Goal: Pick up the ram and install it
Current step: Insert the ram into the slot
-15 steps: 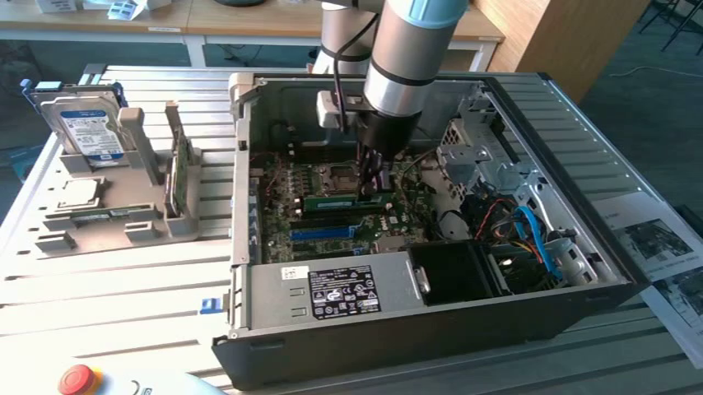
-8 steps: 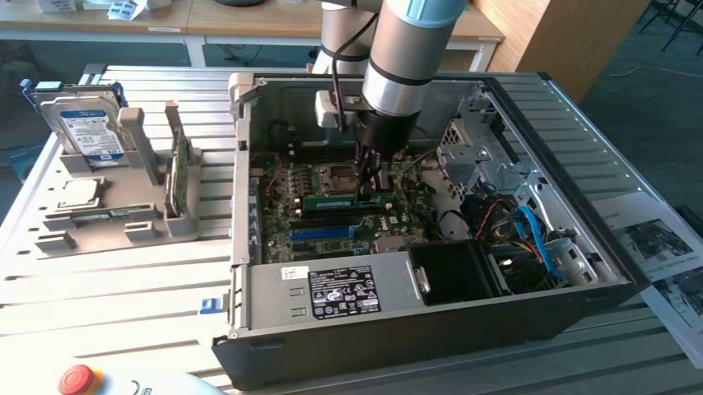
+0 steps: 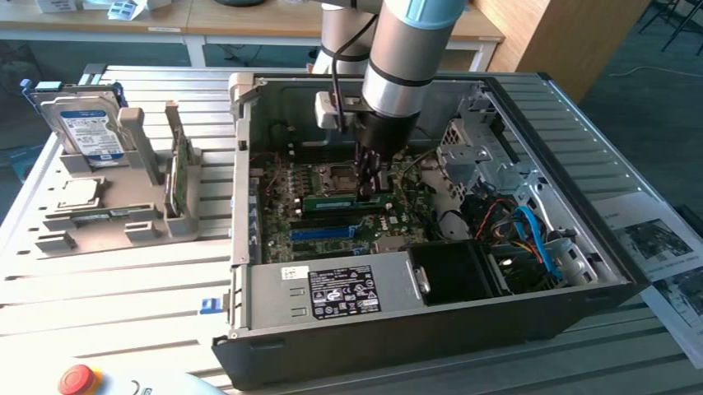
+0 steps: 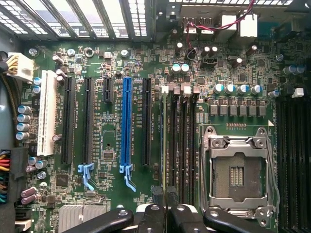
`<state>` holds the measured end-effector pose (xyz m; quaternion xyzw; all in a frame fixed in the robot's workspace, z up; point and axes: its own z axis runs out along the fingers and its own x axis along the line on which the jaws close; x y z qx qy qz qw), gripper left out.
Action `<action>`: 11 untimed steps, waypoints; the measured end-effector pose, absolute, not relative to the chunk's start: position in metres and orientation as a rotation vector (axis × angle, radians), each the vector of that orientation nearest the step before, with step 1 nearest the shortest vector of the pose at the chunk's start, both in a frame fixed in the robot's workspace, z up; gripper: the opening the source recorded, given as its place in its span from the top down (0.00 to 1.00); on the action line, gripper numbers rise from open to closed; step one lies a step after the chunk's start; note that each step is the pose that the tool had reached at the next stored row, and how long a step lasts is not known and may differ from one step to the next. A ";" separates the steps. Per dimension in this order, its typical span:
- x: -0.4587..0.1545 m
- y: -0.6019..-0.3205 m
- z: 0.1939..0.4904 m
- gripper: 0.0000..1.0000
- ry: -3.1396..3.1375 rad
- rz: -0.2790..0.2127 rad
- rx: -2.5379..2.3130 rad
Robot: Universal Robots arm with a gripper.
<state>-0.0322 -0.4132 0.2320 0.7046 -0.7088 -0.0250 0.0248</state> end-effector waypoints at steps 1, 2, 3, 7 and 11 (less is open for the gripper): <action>-0.032 -0.413 0.232 0.88 -2.193 -0.077 2.178; -0.032 -0.413 0.232 0.88 -2.193 -0.077 2.178; -0.032 -0.413 0.232 0.88 -2.193 -0.077 2.178; -0.032 -0.413 0.232 0.88 -2.198 -0.078 2.174; -0.032 -0.413 0.232 0.88 -2.202 -0.078 2.170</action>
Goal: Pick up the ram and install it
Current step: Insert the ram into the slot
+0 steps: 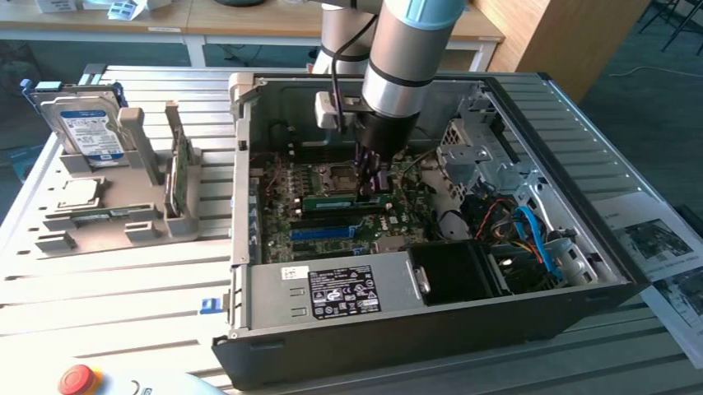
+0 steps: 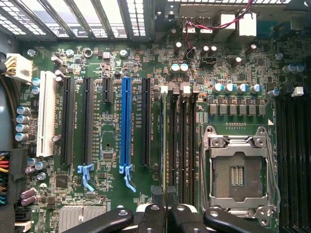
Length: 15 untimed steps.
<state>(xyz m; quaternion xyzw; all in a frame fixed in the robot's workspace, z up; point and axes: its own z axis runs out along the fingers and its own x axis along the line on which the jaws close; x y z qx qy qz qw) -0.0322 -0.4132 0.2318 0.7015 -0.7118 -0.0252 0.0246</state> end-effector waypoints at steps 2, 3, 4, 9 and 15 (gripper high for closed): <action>-0.032 -0.413 0.232 0.88 -2.202 -0.078 2.170; -0.032 -0.413 0.232 0.88 -2.202 -0.078 2.170; -0.032 -0.413 0.232 0.88 -2.202 -0.078 2.170; -0.032 -0.412 0.232 0.88 -2.202 -0.078 2.170; -0.032 -0.412 0.231 0.88 -2.202 -0.078 2.170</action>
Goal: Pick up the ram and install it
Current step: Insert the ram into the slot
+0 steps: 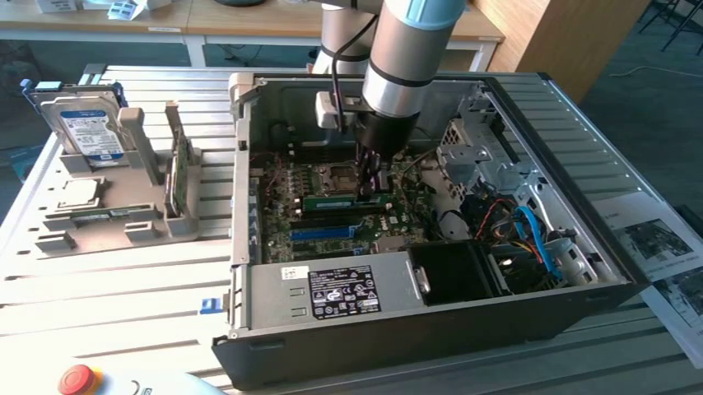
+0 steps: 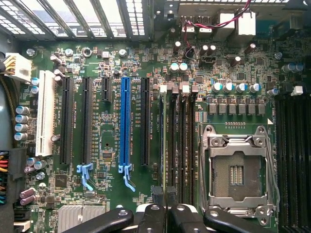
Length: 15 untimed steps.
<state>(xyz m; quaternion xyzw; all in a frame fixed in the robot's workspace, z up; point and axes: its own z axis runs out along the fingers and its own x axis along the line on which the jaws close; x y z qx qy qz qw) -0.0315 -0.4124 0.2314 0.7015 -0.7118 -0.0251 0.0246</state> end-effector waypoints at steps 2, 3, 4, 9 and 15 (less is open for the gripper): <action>-0.032 -0.412 0.231 0.88 -2.202 -0.078 2.170; -0.032 -0.412 0.230 0.88 -2.202 -0.078 2.170; -0.032 -0.412 0.230 0.88 -2.202 -0.077 2.170; -0.032 -0.412 0.229 0.88 -2.202 -0.077 2.171; -0.032 -0.412 0.227 0.88 -2.203 -0.075 2.171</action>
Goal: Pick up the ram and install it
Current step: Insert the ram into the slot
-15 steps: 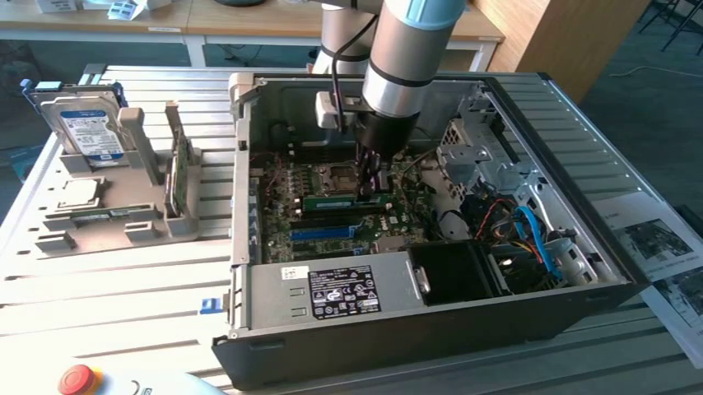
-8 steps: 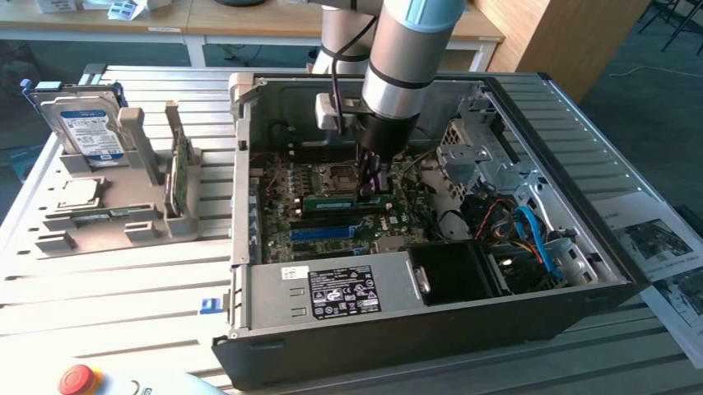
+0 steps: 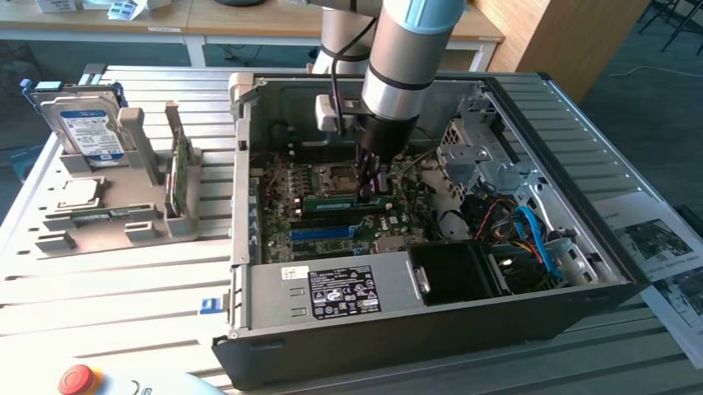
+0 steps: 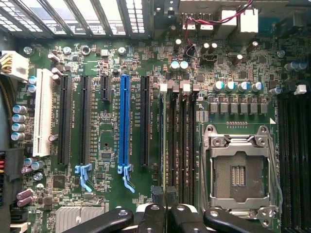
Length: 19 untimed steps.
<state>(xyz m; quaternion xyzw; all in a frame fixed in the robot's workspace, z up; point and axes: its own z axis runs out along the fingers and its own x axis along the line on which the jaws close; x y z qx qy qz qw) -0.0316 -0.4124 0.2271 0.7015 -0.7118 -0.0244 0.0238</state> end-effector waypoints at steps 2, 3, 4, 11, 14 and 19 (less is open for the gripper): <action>-0.032 -0.412 0.227 0.88 -2.203 -0.075 2.171; -0.032 -0.412 0.226 0.88 -2.203 -0.075 2.171; -0.032 -0.412 0.226 0.88 -2.203 -0.075 2.171; -0.032 -0.412 0.224 0.88 -2.204 -0.073 2.172; -0.032 -0.412 0.224 0.88 -2.204 -0.073 2.172; -0.032 -0.412 0.223 0.88 -2.204 -0.072 2.173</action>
